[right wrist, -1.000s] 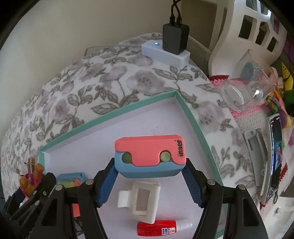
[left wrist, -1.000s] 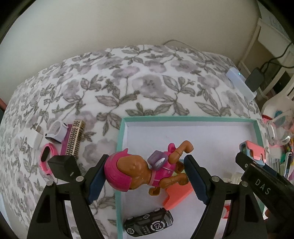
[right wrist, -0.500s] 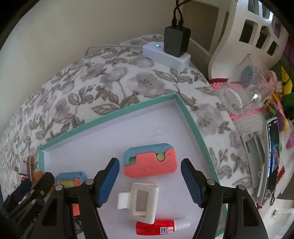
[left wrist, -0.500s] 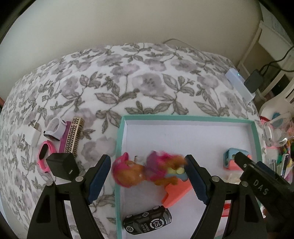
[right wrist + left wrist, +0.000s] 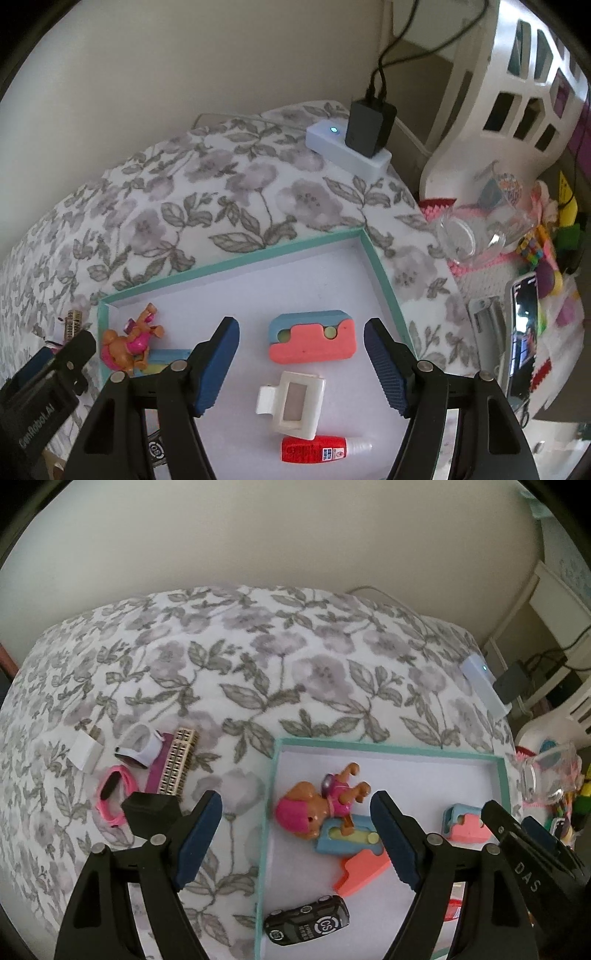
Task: Organize rigid objects
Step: 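Carry the case and doll over the tray and open both tools, then lift both tools away from the tray back toward the pile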
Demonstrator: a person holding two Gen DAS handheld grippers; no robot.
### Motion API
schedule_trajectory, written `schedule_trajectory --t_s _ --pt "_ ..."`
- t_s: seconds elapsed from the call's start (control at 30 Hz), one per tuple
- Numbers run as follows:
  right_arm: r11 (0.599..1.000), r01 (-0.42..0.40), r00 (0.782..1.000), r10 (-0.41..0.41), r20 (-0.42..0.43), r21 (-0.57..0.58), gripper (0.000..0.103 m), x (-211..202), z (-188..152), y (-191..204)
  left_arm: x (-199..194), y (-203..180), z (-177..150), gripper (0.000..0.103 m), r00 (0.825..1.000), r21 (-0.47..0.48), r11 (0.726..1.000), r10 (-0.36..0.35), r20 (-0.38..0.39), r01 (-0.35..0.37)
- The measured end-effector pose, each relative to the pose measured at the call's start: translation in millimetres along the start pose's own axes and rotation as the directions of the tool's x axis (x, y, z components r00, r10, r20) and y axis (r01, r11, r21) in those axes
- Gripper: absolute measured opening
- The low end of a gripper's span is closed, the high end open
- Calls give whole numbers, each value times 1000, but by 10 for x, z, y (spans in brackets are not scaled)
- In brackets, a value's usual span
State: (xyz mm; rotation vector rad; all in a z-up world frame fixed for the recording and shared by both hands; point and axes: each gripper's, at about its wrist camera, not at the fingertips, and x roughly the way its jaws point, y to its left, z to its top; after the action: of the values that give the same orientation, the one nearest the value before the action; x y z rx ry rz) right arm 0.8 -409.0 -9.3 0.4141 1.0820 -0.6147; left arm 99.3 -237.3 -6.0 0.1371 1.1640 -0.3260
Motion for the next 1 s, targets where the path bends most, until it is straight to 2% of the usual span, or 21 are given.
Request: schedule_trajectory --t_s 0.2,0.27,0.5,0.63,1.0 --pt "1000 -2 1000 2 14 -28 76 -98 4 77 -19 154 41 85 1000 -48 999 11 -7 -11" --pt "999 0 1000 1 21 -39 86 -126 8 107 -18 213 48 94 1000 -69 998 13 -13 -14" --pt "998 -15 1000 16 20 -68 88 -130 -6 210 -28 426 68 94 999 -141 989 28 -28 -32" --pt "996 -17 999 19 27 -88 101 -123 -19 259 -27 570 73 95 999 -183 982 34 -29 -38" --pt "989 -33 999 38 33 -143 103 -36 -99 471 -10 1058 83 95 996 -274 957 88 -34 -94"
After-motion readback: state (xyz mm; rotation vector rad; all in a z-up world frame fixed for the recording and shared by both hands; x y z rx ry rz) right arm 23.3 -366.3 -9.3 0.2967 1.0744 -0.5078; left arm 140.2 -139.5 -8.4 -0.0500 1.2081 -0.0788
